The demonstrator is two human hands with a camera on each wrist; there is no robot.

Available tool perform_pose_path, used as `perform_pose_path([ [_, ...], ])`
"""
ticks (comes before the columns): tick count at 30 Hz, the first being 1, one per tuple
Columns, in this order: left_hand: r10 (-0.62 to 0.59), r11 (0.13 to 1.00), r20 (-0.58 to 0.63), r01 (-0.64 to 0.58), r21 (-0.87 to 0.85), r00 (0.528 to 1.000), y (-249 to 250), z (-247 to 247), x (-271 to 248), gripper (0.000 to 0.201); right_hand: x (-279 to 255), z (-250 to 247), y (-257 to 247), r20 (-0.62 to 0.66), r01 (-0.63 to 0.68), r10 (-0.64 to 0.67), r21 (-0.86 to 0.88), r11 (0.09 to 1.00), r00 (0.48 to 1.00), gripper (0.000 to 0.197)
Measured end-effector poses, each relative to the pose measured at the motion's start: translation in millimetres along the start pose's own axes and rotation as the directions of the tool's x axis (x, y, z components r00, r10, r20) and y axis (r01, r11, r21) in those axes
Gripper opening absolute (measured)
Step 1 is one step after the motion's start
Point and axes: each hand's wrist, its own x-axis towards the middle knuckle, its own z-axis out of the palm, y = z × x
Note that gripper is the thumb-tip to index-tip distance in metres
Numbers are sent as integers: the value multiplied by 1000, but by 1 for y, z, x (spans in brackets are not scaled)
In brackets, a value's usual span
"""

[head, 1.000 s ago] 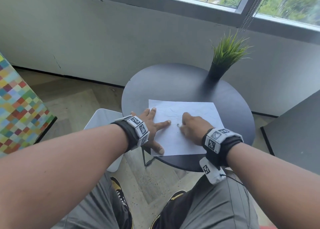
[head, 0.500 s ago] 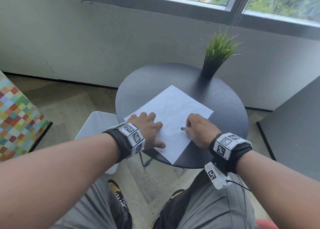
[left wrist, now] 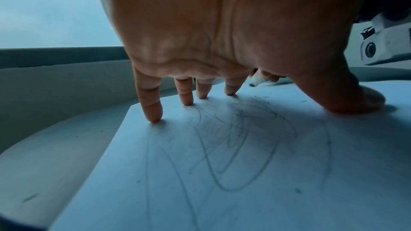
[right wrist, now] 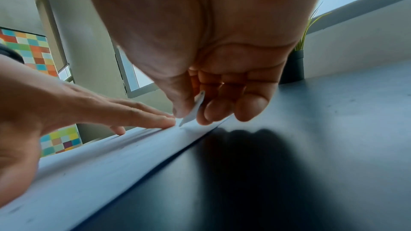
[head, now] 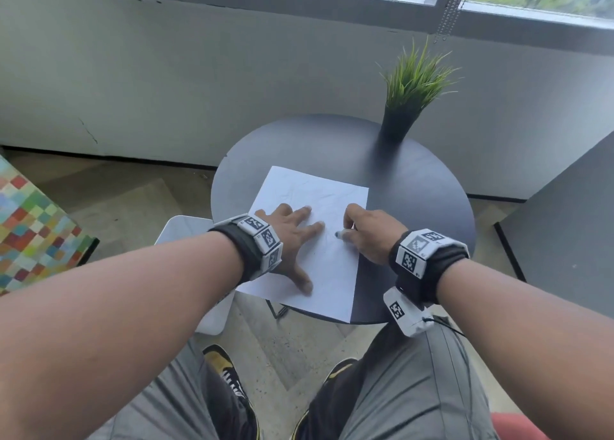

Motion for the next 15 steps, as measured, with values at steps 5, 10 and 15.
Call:
perform_pose_path([
  [5,-29,999,53,30,-21,998,-1,5,1,132,-18,17,-25,206,296,-272,-94,951,940,18],
  [10,-28,998,72,32,-52,997,-2,7,2,134,13,-2,-10,29,46,-41,-161,986,999,21],
  [15,-32,997,84,37,-65,996,-3,8,3,136,-21,17,-35,311,385,-317,-191,903,896,20],
])
